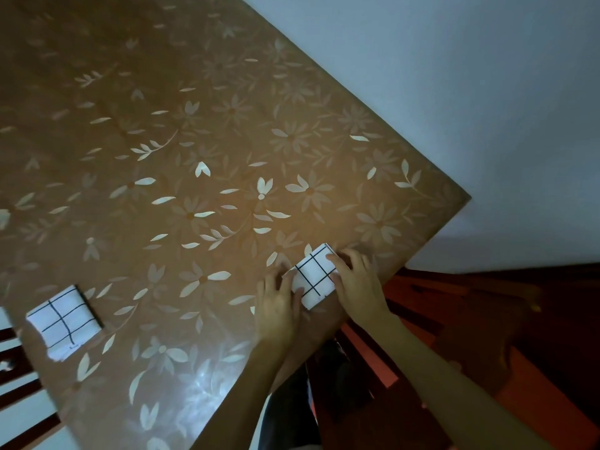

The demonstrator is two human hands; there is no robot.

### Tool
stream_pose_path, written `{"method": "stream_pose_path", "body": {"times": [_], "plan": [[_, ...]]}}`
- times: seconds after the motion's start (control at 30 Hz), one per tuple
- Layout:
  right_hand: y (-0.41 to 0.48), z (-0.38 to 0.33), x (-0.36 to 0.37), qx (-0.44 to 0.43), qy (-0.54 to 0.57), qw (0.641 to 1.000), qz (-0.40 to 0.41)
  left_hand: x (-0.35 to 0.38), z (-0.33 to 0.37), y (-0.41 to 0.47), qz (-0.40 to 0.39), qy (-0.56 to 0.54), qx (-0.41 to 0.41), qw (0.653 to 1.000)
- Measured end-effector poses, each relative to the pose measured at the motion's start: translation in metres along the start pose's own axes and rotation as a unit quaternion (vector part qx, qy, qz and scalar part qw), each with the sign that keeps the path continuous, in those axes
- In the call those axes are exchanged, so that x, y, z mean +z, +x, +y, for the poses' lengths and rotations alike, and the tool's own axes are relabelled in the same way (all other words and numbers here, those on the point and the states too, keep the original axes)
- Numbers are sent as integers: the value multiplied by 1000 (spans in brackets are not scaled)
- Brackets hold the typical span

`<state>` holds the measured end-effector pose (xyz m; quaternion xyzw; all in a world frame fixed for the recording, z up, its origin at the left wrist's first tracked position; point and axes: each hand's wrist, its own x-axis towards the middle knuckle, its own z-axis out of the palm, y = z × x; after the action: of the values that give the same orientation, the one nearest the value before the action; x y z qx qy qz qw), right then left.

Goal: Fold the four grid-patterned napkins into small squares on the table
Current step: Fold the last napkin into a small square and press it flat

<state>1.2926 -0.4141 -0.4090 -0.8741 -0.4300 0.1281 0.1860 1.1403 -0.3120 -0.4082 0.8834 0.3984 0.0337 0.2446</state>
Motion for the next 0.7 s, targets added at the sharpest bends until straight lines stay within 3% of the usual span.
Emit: {"method": "stream_pose_path", "body": {"times": [0.17, 0.33, 0.47, 0.57, 0.63, 0.7], "plan": [[0, 11, -7, 3, 27, 999, -46, 5, 14, -7, -5, 41, 15, 999], [-25, 27, -9, 13, 37, 999, -18, 15, 29, -29, -79, 85, 21, 993], [-38, 32, -12, 30, -9, 1000, 0, 12, 41, -31, -92, 120, 34, 988], [-38, 22, -12, -42, -75, 996, -1, 14, 44, -32, -94, 155, 62, 982], [-42, 18, -4, -133, -94, 986, -42, 20, 42, -37, -119, 192, 116, 967], [-47, 19, 5, -171, -120, 973, -97, 21, 38, -42, -149, 205, 139, 957]]}}
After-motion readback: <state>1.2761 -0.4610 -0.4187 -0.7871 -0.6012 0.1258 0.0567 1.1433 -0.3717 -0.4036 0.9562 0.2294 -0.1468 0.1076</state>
